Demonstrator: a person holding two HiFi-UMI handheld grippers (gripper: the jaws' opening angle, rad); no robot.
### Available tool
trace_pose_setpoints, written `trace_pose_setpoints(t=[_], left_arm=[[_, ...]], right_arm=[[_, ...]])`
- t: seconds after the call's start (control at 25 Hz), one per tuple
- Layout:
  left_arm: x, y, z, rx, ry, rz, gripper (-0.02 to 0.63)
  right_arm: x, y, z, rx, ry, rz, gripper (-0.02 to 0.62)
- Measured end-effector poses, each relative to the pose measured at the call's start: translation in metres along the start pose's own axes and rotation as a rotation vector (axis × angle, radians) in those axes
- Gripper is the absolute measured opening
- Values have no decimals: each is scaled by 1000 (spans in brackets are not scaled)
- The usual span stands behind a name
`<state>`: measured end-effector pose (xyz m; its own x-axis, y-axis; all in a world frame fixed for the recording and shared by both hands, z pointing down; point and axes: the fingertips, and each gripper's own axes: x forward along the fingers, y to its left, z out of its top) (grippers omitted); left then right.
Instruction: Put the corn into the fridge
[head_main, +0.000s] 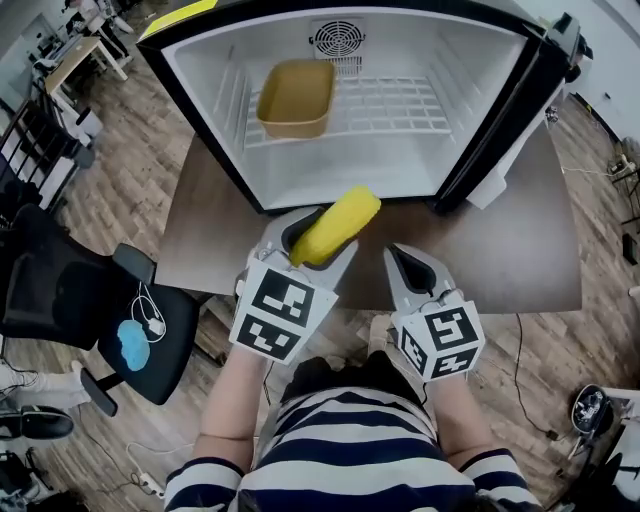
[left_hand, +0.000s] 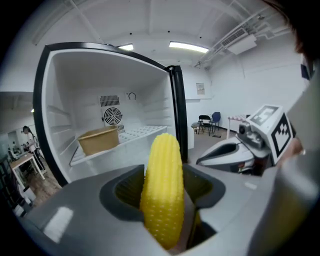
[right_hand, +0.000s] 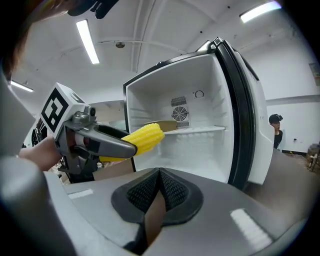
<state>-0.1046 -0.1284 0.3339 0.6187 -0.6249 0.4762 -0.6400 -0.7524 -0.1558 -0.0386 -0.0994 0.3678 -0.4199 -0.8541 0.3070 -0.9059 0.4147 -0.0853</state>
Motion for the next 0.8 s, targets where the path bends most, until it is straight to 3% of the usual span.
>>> trace_pose_setpoints(t=[0.28, 0.8], left_arm=[[43, 7, 40, 14, -8, 27, 0], [96, 28, 109, 48, -12, 104, 0]], right_arm=[[14, -49, 19, -22, -2, 3, -2], [28, -93, 35, -27, -7, 46, -2]])
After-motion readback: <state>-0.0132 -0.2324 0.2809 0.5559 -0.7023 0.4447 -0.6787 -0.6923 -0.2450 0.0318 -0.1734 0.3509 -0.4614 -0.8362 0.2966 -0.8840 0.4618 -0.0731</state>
